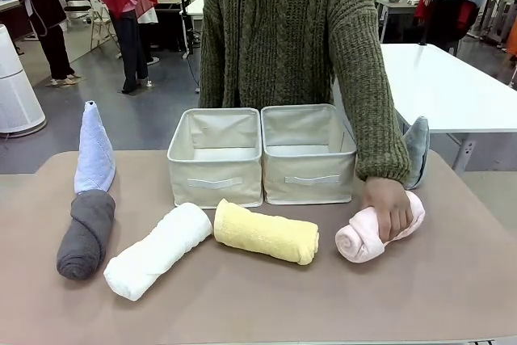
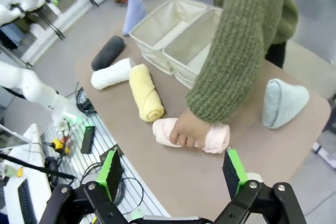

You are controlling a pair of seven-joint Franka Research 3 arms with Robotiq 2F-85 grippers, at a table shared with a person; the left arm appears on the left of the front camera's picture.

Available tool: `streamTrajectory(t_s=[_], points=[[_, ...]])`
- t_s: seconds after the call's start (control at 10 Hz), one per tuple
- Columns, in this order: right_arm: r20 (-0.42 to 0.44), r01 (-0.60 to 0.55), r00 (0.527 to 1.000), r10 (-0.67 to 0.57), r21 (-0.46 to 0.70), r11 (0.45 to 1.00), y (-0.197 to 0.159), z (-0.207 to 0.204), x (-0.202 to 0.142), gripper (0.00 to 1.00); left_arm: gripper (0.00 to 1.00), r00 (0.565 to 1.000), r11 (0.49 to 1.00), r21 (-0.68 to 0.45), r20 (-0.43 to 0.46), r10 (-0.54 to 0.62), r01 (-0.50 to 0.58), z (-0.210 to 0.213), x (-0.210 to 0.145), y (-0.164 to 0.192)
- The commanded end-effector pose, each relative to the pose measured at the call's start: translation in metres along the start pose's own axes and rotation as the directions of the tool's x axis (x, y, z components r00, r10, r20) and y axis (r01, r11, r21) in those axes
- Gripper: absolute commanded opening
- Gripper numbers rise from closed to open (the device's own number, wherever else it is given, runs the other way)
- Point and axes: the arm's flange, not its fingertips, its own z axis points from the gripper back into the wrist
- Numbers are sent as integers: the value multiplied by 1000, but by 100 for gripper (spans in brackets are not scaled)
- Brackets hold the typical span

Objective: Sort the towels based on their folding style.
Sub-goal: Pick up one triangle-folded towel and place it in the left Fabric basket.

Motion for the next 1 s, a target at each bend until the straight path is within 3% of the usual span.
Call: streamTrajectory(t_s=[0.0, 0.4, 0.9], points=[[76, -57, 996, 50, 85, 995, -9, 9, -9, 100, 100, 1000, 1000, -7, 6, -8, 8, -1, -3, -2], [140, -76, 988, 63, 95, 993, -11, 10, -11, 100, 100, 1000, 1000, -7, 6, -8, 8, -1, -3, -2], [116, -58, 992, 49, 83, 995, -8, 9, -11, 100, 100, 1000, 1000, 0, 0, 1, -1, 0, 0, 0]])
